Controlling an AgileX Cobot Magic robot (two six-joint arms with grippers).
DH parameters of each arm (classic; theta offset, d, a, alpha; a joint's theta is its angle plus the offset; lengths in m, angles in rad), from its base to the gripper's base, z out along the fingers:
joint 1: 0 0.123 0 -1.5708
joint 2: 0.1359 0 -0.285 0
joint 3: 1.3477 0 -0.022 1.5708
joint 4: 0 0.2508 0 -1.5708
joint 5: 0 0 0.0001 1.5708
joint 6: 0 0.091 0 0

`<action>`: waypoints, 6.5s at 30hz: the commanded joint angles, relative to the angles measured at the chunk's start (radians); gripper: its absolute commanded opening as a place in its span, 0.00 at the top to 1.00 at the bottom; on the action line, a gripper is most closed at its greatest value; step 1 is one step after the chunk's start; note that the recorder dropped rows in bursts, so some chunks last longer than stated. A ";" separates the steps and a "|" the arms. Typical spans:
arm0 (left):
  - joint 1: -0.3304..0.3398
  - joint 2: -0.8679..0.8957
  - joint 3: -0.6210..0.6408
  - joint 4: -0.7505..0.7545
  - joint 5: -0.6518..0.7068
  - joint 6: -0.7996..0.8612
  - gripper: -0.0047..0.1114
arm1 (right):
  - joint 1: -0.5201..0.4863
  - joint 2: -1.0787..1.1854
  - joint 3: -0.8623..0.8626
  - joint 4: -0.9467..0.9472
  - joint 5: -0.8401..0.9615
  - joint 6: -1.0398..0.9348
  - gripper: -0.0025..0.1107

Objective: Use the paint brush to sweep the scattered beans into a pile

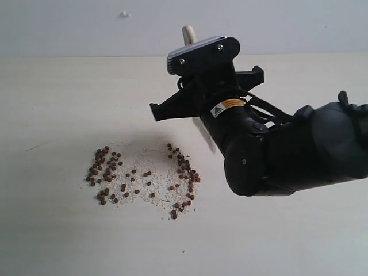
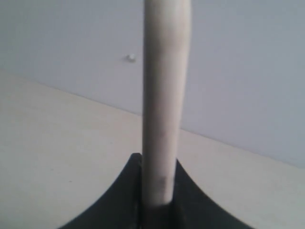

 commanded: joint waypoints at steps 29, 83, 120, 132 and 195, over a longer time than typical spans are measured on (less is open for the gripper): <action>-0.006 -0.006 0.002 0.002 -0.001 0.002 0.96 | 0.153 0.071 -0.085 0.528 0.131 -0.115 0.98; -0.006 -0.006 0.002 0.002 -0.001 0.002 0.96 | -0.133 0.207 -0.215 -1.125 0.365 0.464 0.98; -0.005 -0.006 0.002 0.002 -0.001 0.002 0.96 | 0.228 0.432 -0.642 0.480 0.035 0.299 0.98; -0.005 -0.006 0.002 0.002 -0.001 0.002 0.96 | 0.234 0.421 -0.660 0.796 -0.025 -0.056 0.98; -0.005 -0.006 0.002 0.002 -0.001 0.002 0.96 | 0.310 0.358 -0.660 0.948 -0.031 -0.614 0.98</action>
